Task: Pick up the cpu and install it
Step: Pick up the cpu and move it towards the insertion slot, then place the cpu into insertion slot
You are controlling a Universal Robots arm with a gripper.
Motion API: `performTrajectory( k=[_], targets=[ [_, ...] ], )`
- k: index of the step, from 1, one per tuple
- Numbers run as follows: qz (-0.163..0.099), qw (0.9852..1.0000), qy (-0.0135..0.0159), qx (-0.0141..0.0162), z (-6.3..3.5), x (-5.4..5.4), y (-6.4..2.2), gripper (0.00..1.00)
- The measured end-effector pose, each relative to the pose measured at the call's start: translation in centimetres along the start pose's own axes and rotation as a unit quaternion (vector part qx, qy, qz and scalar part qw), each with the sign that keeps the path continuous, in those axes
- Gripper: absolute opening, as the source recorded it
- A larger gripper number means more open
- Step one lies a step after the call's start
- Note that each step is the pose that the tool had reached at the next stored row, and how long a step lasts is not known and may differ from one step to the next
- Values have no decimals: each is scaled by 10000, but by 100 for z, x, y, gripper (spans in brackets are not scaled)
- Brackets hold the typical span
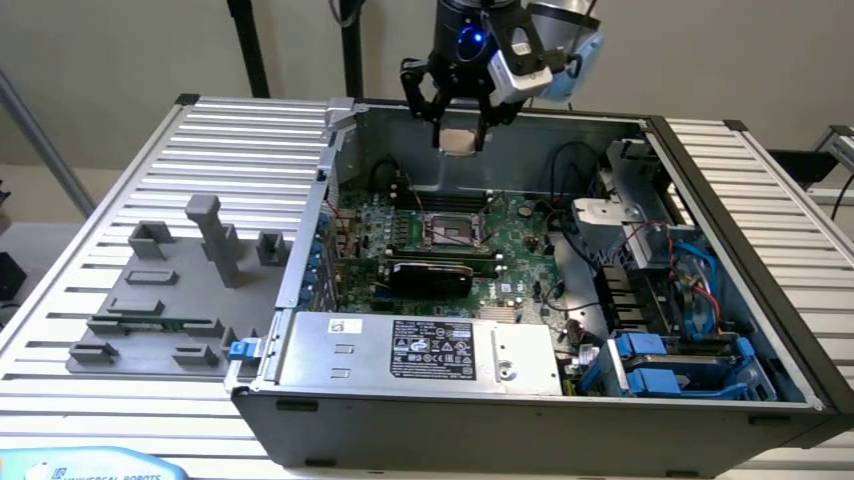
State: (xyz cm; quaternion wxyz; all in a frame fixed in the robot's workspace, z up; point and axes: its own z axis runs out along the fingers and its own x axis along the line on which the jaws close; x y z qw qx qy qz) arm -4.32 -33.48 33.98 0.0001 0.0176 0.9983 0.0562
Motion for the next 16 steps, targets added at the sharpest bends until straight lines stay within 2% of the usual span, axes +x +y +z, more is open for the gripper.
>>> performTrajectory(
  k=[3, 16],
  targets=[
    [0, 10000, 0, 0, 47, -31, 3, 55],
    [0, 10000, 0, 0, 47, -31, 3, 55]
  ],
)
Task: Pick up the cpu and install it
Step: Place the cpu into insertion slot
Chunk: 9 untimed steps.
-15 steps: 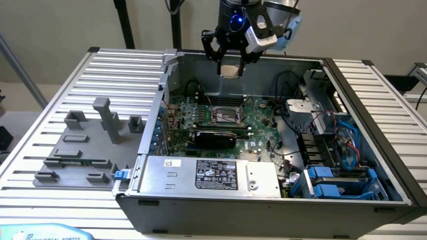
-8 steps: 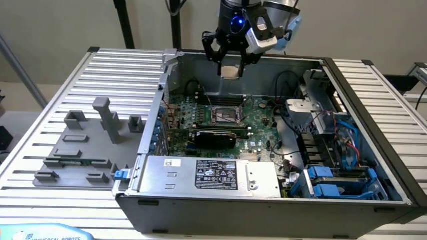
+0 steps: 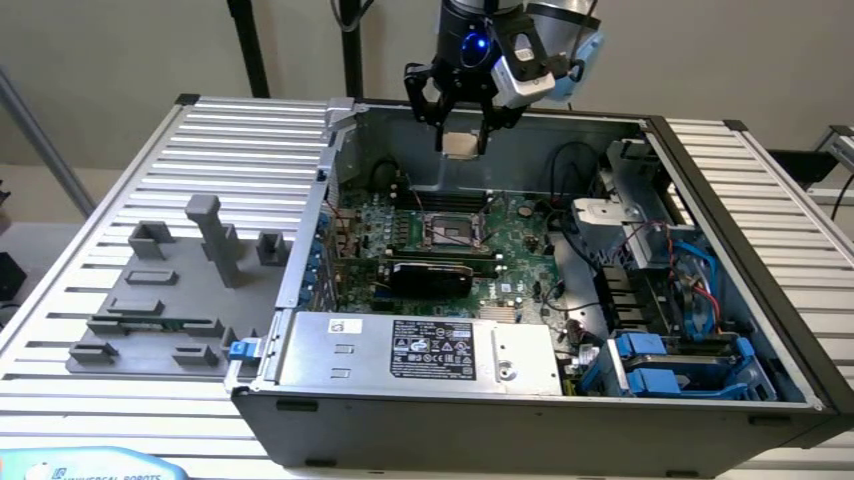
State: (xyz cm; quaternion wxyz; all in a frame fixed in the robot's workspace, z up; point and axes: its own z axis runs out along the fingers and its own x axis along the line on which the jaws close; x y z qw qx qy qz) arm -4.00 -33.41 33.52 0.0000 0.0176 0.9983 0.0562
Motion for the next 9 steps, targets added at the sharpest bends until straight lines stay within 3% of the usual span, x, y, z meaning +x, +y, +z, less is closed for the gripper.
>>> performTrajectory(
  k=[9],
  targets=[
    [5, 10000, 0, 0, 0, 0, 0, 55]
  ],
)
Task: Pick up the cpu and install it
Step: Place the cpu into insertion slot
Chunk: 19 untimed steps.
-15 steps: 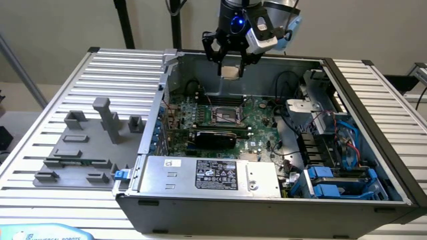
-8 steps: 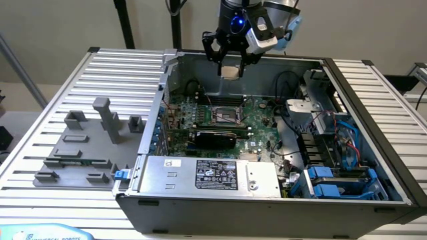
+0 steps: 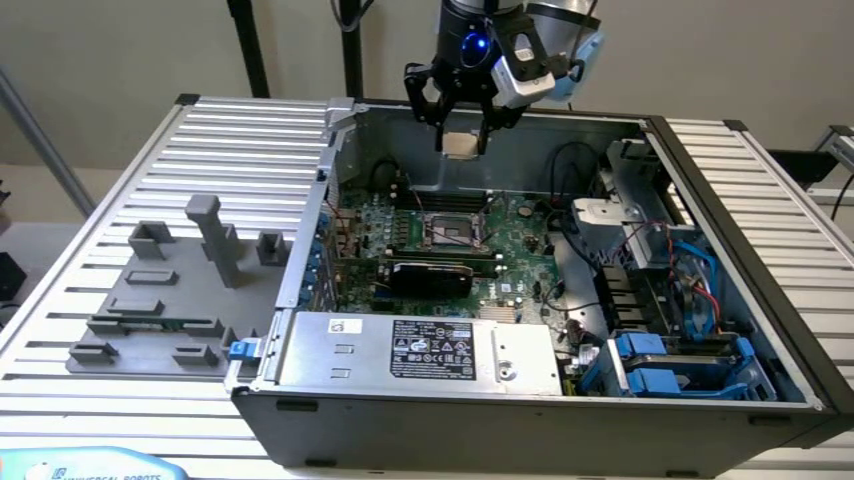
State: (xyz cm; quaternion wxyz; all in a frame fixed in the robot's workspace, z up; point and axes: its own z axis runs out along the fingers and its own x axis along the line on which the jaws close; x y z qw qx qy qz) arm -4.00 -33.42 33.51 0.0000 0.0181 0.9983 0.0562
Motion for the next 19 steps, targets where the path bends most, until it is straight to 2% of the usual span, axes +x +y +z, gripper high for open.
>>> performTrajectory(
  k=[2, 5, 10, 14, 19],
  targets=[
    [108, 9999, -4, -1, 1, 0, -1, 55],
    [371, 9993, -33, 0, 1, -1, -1, 55],
    [825, 9966, -84, -2, 5, 0, -2, 55],
    [1184, 9929, -125, -3, 9, 0, -2, 55],
    [1631, 9865, -175, -5, 15, 0, -3, 55]
  ],
)
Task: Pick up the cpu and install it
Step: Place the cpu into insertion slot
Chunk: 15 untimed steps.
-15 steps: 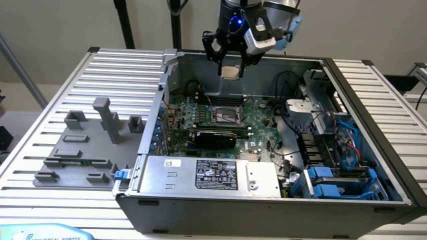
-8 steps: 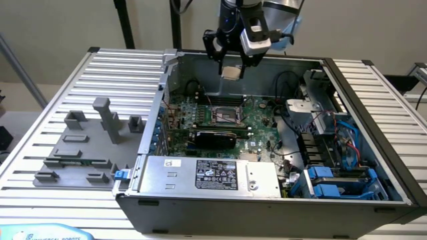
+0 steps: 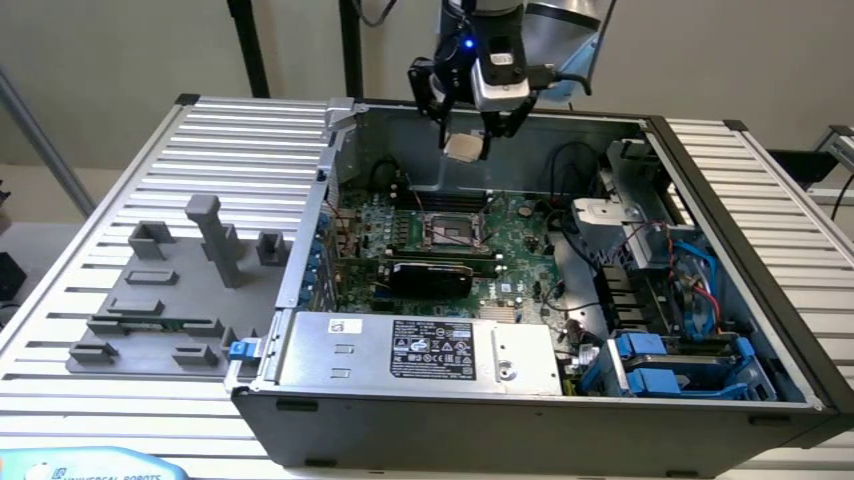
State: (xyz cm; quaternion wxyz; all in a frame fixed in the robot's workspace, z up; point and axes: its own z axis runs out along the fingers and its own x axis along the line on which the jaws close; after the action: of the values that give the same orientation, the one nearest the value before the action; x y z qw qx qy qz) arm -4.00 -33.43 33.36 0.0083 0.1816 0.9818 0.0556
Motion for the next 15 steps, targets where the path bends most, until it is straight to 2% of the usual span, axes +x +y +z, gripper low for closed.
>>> performTrajectory(
  k=[4, 8, 12, 15],
  targets=[
    [358, 9994, -40, -2, 5, 0, 0, 55],
    [723, 9973, -82, -3, 11, 0, -1, 55],
    [1081, 9941, -122, -4, 18, 0, -2, 55],
    [1350, 9907, -152, -5, 23, 0, -2, 55]
  ],
)
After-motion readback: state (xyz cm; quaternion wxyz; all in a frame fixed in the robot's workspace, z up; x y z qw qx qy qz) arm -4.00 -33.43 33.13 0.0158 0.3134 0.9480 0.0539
